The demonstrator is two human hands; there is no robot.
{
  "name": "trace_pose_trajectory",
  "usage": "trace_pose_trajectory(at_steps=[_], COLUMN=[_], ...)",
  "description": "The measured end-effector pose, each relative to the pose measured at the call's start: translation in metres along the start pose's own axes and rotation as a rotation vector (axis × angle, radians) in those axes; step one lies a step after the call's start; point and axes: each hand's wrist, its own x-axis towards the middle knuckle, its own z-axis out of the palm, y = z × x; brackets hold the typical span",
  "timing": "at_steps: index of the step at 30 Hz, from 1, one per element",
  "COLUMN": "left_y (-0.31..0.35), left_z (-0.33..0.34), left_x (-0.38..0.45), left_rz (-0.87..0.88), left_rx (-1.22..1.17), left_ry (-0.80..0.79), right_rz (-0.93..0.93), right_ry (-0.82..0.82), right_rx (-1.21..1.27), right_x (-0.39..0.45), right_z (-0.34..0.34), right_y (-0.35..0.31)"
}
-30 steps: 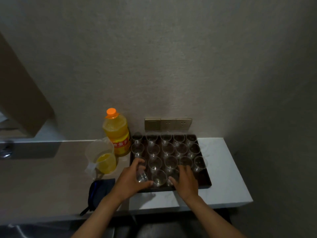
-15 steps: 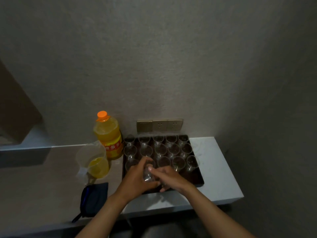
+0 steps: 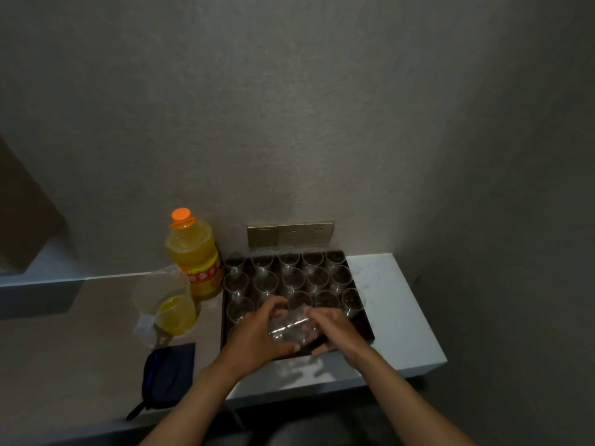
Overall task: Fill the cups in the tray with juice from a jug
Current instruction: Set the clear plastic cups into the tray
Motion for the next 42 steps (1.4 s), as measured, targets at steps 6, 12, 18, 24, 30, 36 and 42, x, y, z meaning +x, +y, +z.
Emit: trace_pose_trajectory(at_steps=[6, 12, 18, 24, 30, 36, 42], left_y=[0.002, -0.001, -0.004, -0.012, -0.016, -0.021, -0.023], left_z=[0.004, 0.010, 0.009, 0.003, -0.005, -0.007, -0.008], left_x=[-0.001, -0.001, -0.004, -0.010, -0.016, -0.018, -0.013], left_rz=[-0.031, -0.042, -0.069, -0.103, -0.131, -0.161, -0.156], left_rx=[-0.028, -0.036, -0.009, -0.025, -0.002, -0.010, -0.006], left_ry=[-0.006, -0.023, -0.016, -0.006, 0.002, 0.010, 0.005], right_rz=[-0.018, -0.142, -0.113, -0.115, -0.118, -0.096, -0.036], right_ry=[0.317, 0.517, 0.418, 0.377, 0.367, 0.373, 0.343], right_rx=[-0.019, -0.436, -0.530, -0.503, -0.584, -0.629, -0.659], right_x=[0.000, 0.002, 0.016, 0.030, 0.051, 0.064, 0.070], right_z=[-0.043, -0.070, -0.063, -0.044, -0.039, -0.038, -0.039], right_y=[0.013, 0.036, 0.063, 0.067, 0.086, 0.094, 0.097])
